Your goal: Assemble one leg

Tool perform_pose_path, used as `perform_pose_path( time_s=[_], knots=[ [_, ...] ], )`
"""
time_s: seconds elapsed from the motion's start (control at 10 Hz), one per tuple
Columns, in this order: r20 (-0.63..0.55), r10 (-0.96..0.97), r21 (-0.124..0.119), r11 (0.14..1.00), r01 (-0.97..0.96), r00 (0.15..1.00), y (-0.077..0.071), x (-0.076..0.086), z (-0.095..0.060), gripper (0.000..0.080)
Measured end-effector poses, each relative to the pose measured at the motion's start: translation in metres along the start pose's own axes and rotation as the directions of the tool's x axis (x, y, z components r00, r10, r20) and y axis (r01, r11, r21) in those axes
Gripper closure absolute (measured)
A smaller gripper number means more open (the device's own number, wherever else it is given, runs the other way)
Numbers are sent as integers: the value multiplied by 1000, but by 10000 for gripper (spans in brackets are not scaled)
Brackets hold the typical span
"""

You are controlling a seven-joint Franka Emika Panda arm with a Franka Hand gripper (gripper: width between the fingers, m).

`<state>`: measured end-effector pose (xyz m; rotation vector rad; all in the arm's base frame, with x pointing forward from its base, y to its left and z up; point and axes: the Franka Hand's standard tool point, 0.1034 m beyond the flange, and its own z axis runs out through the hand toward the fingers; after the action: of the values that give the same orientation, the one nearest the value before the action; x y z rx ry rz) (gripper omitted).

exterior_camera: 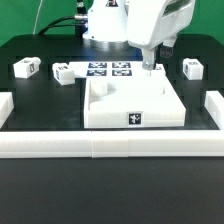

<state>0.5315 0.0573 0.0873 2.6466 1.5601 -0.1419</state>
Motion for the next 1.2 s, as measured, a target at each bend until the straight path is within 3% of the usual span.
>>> perform_pose_path(
  time_s=[0.2,0.4,0.6,1.0,1.2],
  knots=[
    [0,-50,3,999,50,999,-5,-3,4,150],
    [15,-205,26,979,204,979,-14,-10,7,150],
    [34,-361,81,930,358,932,-23,-16,12,150],
    [29,-370,78,927,367,929,-23,-17,14,150],
    [-20,-442,17,897,442,897,-30,-32,24,150]
  ],
)
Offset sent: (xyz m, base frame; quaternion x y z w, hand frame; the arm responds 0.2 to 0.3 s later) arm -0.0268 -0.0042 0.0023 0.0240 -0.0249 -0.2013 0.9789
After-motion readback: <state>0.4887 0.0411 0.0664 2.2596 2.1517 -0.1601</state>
